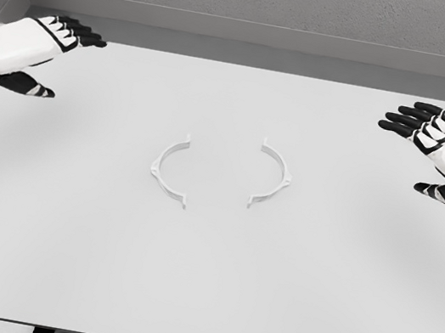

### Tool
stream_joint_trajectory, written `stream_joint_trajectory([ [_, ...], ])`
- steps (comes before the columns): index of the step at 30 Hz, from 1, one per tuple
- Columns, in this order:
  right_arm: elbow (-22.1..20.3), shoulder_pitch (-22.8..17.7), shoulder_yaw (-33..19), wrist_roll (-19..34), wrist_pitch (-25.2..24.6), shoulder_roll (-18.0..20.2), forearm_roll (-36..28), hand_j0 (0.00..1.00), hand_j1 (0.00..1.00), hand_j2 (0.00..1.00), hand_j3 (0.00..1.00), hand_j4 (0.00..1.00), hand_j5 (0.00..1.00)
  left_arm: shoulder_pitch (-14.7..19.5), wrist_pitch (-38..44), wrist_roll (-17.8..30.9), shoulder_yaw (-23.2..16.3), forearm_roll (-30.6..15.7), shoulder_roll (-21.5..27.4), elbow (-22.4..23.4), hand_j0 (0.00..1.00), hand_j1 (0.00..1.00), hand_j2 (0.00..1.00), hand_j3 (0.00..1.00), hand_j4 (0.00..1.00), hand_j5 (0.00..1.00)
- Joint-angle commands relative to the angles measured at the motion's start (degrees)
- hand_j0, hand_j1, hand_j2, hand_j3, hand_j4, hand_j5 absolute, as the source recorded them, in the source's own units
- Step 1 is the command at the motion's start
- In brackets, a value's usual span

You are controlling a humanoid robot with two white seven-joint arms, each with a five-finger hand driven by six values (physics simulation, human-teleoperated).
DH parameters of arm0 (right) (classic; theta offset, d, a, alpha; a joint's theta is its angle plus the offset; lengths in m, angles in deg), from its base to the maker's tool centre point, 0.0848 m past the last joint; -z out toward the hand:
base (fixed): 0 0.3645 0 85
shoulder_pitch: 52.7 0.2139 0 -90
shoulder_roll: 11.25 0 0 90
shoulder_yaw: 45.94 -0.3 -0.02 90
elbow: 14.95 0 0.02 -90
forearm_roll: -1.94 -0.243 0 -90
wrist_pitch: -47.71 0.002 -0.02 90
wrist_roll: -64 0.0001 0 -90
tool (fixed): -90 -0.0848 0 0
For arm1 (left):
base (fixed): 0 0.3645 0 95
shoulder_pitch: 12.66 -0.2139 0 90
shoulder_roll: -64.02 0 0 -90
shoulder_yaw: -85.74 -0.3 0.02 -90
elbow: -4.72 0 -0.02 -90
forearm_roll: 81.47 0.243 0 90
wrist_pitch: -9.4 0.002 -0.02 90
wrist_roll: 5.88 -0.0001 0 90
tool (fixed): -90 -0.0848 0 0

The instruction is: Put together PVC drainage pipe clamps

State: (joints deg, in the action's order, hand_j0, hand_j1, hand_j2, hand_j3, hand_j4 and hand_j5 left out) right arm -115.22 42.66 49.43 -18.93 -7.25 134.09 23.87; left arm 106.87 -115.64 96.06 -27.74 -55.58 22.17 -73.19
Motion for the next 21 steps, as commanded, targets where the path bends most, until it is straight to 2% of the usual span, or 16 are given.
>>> stream_joint_trajectory([
  [1, -0.02, 0.0, 0.07, -0.04, -0.04, 0.12, -0.3, 1.0, 1.0, 1.0, 1.0, 1.0, 1.0, 0.0, 0.04, 0.1, -0.52, 0.38, -0.51, -0.06, 1.0, 1.0, 1.0, 1.0, 1.0, 1.0],
  [7, -0.63, 0.0, 1.3, 0.14, -0.04, -0.41, -0.4, 1.0, 1.0, 1.0, 1.0, 1.0, 1.0, 0.09, 0.04, 0.1, -0.61, 0.56, -0.6, 0.56, 1.0, 1.0, 1.0, 1.0, 1.0, 1.0],
  [8, -0.11, 0.26, 1.04, 2.07, -0.04, -0.58, 0.13, 1.0, 1.0, 1.0, 1.0, 1.0, 1.0, 0.09, 0.04, 0.1, -0.78, 0.65, -0.78, 0.56, 1.0, 1.0, 1.0, 1.0, 1.0, 1.0],
  [9, -0.28, 0.52, 0.86, 5.32, -0.04, -1.19, 0.13, 1.0, 1.0, 1.0, 1.0, 1.0, 1.0, 0.09, 0.04, 0.01, -1.13, 0.65, -1.65, 0.82, 1.0, 1.0, 1.0, 1.0, 1.0, 1.0],
  [10, -0.02, 3.06, 0.69, 10.05, -0.04, -4.35, 0.22, 1.0, 1.0, 1.0, 1.0, 1.0, 1.0, 0.09, 0.04, 0.1, -1.4, 0.74, -2.44, 1.87, 1.0, 1.0, 1.0, 1.0, 1.0, 1.0],
  [12, 1.21, 4.48, -2.56, 19.64, -0.04, -8.75, 1.71, 1.0, 1.0, 1.0, 1.0, 1.0, 1.0, 0.09, 0.04, 0.1, -1.66, 1.09, -3.33, 2.49, 1.0, 1.0, 1.0, 1.0, 1.0, 1.0],
  [13, 3.14, 7.37, -3.09, 24.83, -0.04, -12.79, 5.75, 1.0, 1.0, 1.0, 1.0, 1.0, 1.0, 0.09, 0.04, 0.1, -2.01, 1.09, -4.38, 3.11, 1.0, 1.0, 1.0, 1.0, 1.0, 1.0],
  [14, 3.94, 10.28, -2.92, 26.24, -0.04, -14.2, 9.61, 1.0, 1.0, 1.0, 1.0, 1.0, 1.0, 0.18, 0.04, 0.1, -2.1, 1.44, -5.69, 4.16, 1.0, 1.0, 1.0, 1.0, 1.0, 1.0],
  [16, 4.38, 11.07, -3.0, 26.33, -0.04, -14.21, 11.21, 1.0, 1.0, 1.0, 1.0, 1.0, 1.0, 0.26, 0.04, 0.1, -2.1, 3.37, -7.72, 4.69, 1.0, 1.0, 1.0, 1.0, 1.0, 1.0],
  [17, 6.39, 12.3, -2.57, 26.51, -0.04, -14.64, 11.65, 1.0, 1.0, 1.0, 1.0, 1.0, 1.0, 0.26, 0.04, 0.1, -2.19, 3.72, -8.16, 5.04, 1.0, 1.0, 1.0, 1.0, 1.0, 1.0],
  [19, 12.02, 17.75, 3.14, 26.24, -0.04, -16.23, 11.56, 1.0, 1.0, 1.0, 1.0, 1.0, 1.0, 0.44, 0.04, 0.1, -3.15, 3.99, -8.51, 5.04, 1.0, 1.0, 1.0, 1.0, 1.0, 1.0],
  [21, 13.69, 18.37, 3.77, 25.81, -0.04, -18.69, 11.03, 1.0, 1.0, 1.0, 1.0, 1.0, 1.0, 0.44, 0.04, 0.1, -3.24, 4.08, -8.69, 4.96, 1.0, 1.0, 1.0, 1.0, 1.0, 1.0],
])
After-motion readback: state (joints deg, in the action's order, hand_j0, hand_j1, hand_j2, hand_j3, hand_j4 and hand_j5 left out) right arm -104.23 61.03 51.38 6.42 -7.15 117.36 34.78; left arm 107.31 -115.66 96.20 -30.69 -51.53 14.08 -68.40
